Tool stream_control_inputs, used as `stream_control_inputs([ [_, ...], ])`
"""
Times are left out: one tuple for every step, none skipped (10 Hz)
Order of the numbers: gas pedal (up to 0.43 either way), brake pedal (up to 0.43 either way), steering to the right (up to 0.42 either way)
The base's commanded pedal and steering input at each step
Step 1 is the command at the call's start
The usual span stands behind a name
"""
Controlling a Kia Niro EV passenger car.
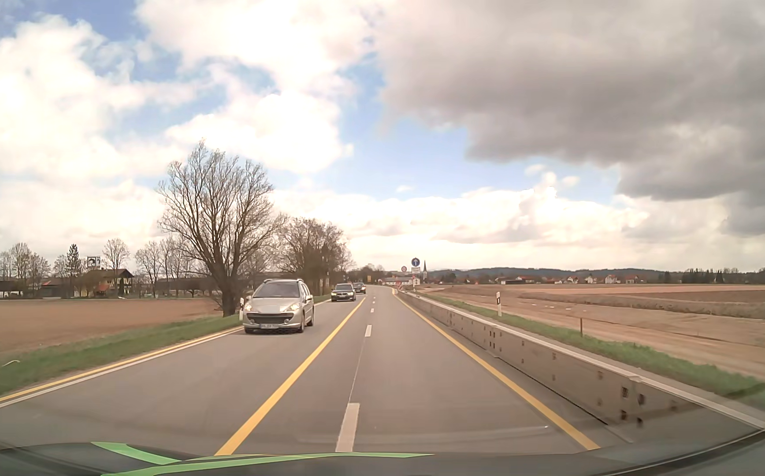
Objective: Follow the waypoints while adhering to traffic rules and regulations
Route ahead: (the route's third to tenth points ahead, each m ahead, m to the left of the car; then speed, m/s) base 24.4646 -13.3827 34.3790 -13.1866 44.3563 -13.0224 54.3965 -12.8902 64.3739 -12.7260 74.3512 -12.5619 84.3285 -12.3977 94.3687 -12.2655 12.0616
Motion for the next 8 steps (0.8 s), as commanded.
stream_control_inputs([
  [0.087,0.000,0.000],
  [0.087,0.000,0.000],
  [0.087,0.000,0.000],
  [0.087,0.000,0.000],
  [0.087,0.000,0.000],
  [0.087,0.000,0.000],
  [0.087,0.000,0.000],
  [0.087,0.000,0.000],
])
